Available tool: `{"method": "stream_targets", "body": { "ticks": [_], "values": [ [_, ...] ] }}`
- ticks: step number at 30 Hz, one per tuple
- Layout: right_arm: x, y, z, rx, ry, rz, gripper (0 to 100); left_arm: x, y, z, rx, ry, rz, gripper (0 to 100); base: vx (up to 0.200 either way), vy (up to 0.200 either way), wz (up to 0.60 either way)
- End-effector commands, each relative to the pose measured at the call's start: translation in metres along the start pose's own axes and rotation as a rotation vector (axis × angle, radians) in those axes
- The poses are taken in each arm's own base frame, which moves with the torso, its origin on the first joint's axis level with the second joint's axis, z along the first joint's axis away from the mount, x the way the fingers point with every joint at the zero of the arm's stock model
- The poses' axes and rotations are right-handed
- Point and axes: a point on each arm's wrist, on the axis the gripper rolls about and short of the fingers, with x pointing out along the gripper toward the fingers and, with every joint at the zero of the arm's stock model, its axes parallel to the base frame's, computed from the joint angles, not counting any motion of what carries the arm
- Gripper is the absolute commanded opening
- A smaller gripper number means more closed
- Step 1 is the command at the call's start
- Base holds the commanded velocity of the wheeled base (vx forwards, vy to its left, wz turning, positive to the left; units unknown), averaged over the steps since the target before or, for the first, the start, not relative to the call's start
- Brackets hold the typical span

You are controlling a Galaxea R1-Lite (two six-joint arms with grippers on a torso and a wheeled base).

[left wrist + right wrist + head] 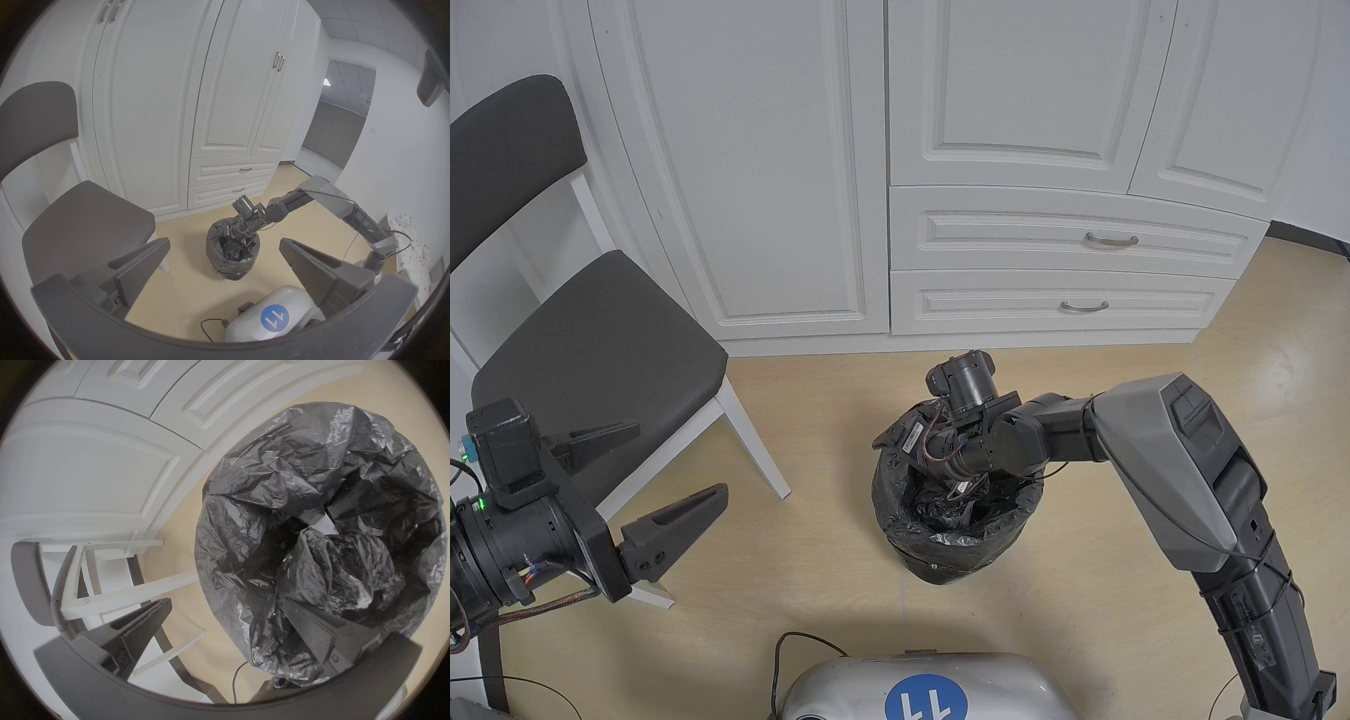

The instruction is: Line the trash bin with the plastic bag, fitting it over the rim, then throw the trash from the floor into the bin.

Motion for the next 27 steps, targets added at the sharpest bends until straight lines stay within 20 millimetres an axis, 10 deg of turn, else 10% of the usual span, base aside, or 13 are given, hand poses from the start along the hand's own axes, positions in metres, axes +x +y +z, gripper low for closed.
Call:
{"method": "stream_targets", "body": {
  "ticks": [1, 12, 27],
  "values": [
    [0.012, -0.024, 0.012, 0.011, -0.055, -0.046, 100, 0.000, 0.000, 0.000, -0.001, 0.000, 0.002, 100, 0.000, 0.000, 0.00],
    [-0.018, -0.027, 0.058, 0.052, -0.161, 0.001, 100, -0.003, 0.000, 0.002, -0.002, -0.014, 0.002, 100, 0.000, 0.000, 0.00],
    [-0.105, 0.024, 0.068, -0.022, -0.178, 0.024, 100, 0.002, 0.000, -0.001, 0.000, 0.009, 0.002, 100, 0.000, 0.000, 0.00]
  ]
}}
